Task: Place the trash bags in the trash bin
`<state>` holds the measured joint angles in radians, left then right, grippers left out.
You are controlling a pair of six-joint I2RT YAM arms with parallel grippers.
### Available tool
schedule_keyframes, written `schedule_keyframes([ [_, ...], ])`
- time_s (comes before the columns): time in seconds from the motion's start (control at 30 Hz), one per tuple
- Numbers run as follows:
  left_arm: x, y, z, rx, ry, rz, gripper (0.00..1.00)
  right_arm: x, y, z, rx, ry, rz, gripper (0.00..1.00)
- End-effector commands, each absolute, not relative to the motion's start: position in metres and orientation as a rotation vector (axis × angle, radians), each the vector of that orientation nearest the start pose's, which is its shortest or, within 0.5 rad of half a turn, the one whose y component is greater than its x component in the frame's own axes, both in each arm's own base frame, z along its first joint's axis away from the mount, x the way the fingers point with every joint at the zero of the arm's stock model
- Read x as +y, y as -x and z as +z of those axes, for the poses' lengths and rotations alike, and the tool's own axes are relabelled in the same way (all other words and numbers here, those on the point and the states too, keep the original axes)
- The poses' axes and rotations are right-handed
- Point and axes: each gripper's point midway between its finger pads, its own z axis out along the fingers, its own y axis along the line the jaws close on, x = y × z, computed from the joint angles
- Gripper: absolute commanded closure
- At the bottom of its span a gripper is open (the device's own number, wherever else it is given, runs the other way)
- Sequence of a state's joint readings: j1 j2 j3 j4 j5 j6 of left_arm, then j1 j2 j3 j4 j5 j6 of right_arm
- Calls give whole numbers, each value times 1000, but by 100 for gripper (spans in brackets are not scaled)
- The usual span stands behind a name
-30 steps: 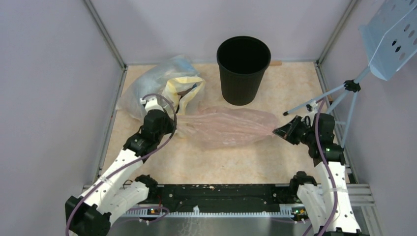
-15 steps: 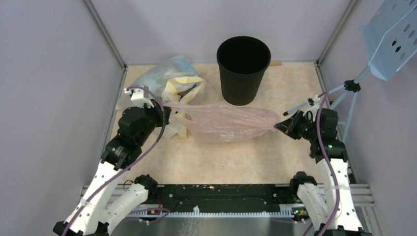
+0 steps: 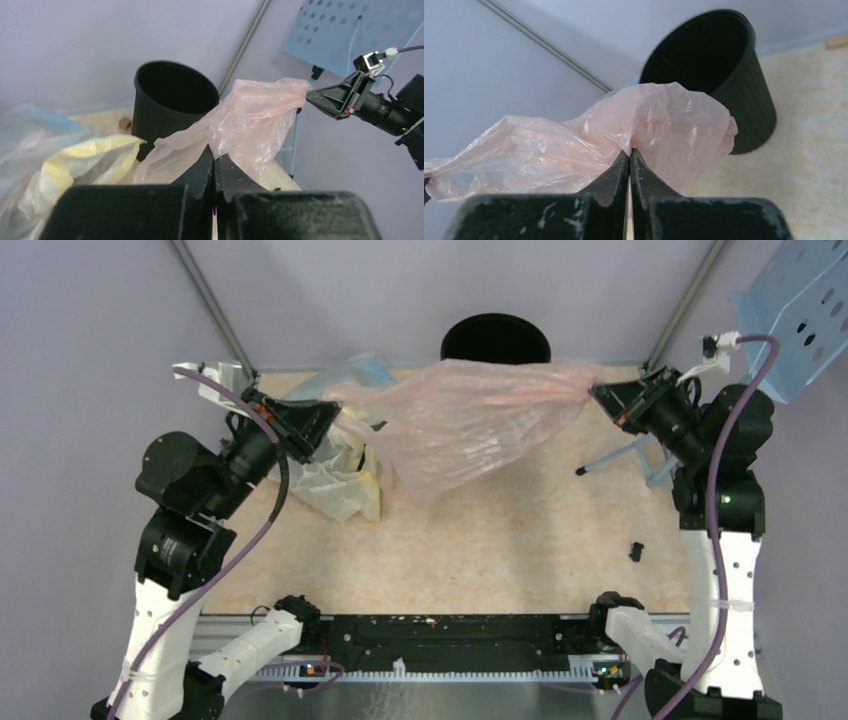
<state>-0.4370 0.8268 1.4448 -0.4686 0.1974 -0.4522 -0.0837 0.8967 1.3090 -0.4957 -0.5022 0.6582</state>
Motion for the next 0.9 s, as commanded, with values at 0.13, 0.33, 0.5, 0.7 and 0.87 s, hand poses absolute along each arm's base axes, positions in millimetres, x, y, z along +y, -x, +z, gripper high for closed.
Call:
schedule_keyframes([
  [0.13, -156, -210, 597, 1252, -222, -847, 100, 101, -331, 505, 1553, -126, 1046, 100],
  [0.33, -170, -242, 633, 1185, -229, -838, 100, 97, -396, 492, 1604, -179, 1093, 100],
  [0.5, -203, -282, 642, 1147, -318, -874, 100, 87, -458, 455, 1667, -264, 1042, 100],
  [0.7, -256, -328, 645, 1085, -438, -1010, 100, 107, -524, 399, 1955, -177, 777, 37],
  [0.87, -280, -367, 644, 1070, -439, -1068, 100, 95, -528, 384, 2009, -154, 586, 27],
])
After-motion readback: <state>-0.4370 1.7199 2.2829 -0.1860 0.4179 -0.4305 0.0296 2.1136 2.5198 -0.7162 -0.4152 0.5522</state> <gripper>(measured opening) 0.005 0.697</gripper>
